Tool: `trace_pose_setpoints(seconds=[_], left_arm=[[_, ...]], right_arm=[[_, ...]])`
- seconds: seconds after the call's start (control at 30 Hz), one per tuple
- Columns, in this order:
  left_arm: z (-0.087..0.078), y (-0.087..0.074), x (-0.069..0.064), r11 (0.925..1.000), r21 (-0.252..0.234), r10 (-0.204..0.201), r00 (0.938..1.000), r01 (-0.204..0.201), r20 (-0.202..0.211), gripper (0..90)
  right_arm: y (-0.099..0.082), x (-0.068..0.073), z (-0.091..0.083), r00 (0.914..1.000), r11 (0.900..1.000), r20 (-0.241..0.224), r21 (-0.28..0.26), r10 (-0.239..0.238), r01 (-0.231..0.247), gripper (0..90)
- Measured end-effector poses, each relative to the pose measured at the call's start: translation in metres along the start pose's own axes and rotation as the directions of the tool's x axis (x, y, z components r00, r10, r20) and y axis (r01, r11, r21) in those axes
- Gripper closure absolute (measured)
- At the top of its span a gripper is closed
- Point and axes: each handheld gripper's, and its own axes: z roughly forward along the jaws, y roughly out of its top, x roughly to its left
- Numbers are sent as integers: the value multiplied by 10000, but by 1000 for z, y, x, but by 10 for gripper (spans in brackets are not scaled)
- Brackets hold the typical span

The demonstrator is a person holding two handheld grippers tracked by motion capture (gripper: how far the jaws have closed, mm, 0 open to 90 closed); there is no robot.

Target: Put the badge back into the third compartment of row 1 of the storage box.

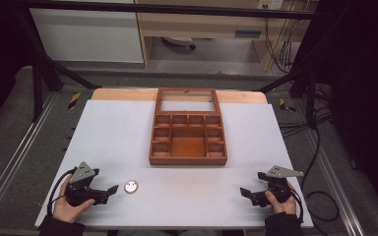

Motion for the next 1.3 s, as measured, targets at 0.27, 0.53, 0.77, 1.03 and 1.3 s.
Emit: trace_pose_setpoints(seconds=[0.27, 0.53, 0.77, 1.03, 1.3], left_arm=[[0, 2, -3, 10000, 8, 41, 10000, -41, 1, 34], [1, 5, -7, 9999, 90, 110, 9999, -110, -19, 38], [4, 11, -14, 9995, 105, 293, 9996, -293, 49, 40], [8, 20, -26, 9986, 202, 495, 9988, -496, 16, 42], [13, 27, -35, 9983, 317, 492, 9988, -491, -29, 45]], right_arm=[[0, 0, 1, 9999, 9999, 99, 49, -91, 90, 6], [0, 0, 2, 9997, 9997, 161, 171, -168, 166, 6], [0, 0, 2, 9996, 9996, 204, 209, -172, 168, 7], [0, 0, 3, 9996, 9995, 233, 261, -176, 170, 6], [0, 0, 3, 9995, 9993, 232, 308, -211, 204, 7]])
